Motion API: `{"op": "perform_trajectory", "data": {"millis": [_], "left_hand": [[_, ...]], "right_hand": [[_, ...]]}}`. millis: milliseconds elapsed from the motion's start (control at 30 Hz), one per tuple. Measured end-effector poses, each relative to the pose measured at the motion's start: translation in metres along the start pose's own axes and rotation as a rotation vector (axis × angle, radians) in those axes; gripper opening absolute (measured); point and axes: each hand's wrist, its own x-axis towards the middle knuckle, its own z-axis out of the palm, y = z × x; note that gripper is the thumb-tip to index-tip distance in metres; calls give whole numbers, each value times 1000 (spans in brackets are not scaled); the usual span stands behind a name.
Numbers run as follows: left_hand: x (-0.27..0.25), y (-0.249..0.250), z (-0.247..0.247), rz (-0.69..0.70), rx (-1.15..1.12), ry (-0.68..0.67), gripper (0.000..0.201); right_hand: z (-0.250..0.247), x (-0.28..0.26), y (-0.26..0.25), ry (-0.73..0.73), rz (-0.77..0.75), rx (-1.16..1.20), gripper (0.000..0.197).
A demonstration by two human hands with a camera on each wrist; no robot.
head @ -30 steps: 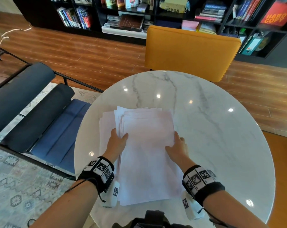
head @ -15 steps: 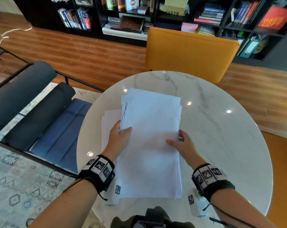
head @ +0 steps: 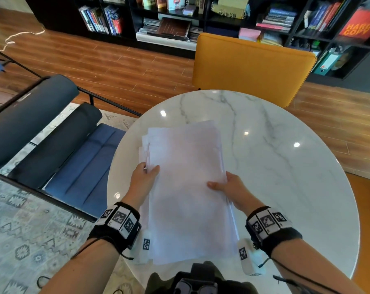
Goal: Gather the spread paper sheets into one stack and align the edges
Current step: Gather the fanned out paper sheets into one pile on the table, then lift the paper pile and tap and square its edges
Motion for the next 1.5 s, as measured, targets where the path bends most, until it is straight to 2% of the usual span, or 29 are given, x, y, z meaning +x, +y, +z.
{"op": "perform_trajectory", "data": {"millis": [133,267,333,467,567,633,767,900,1000,1100,1200,1267,1400,1500], "left_hand": [[10,-20,-8,-52,145,78,32],[14,-23,-9,-128,319,121,47],[13,-21,-7,-152,250,111,52],[17,-21,-5,-242,122,115,69],[20,-22,-4,-234,173,76,53],[18,-22,-3,-213,217,82,50],[16,-28,-7,-185,87,147,41],[16,-35,-17,-133,15,112,36],[13,-33,-13,-123,11,104,40],[7,-32,-8,-109,-66,132,38],[5,-35,-9,-38,-49,145,35],[5,-37,-9,-48,-82,132,37],[6,-39,-11,-43,-93,60,45],[4,-40,-14,12,-91,34,52]], "right_hand": [[19,11,0,60,-34,-177,45],[30,22,3,146,-27,-775,51],[32,22,3,174,11,-894,58],[27,25,4,215,78,-833,64],[27,25,-3,194,122,-580,57],[28,25,-5,172,117,-502,52],[30,24,1,158,84,-410,45],[33,24,3,198,117,-266,59],[37,24,0,145,172,-122,64],[39,25,-1,105,159,-134,52],[42,32,5,115,168,-124,50],[48,32,7,121,176,-159,51],[62,29,4,132,146,-348,43],[68,30,0,199,144,-582,49]]}}
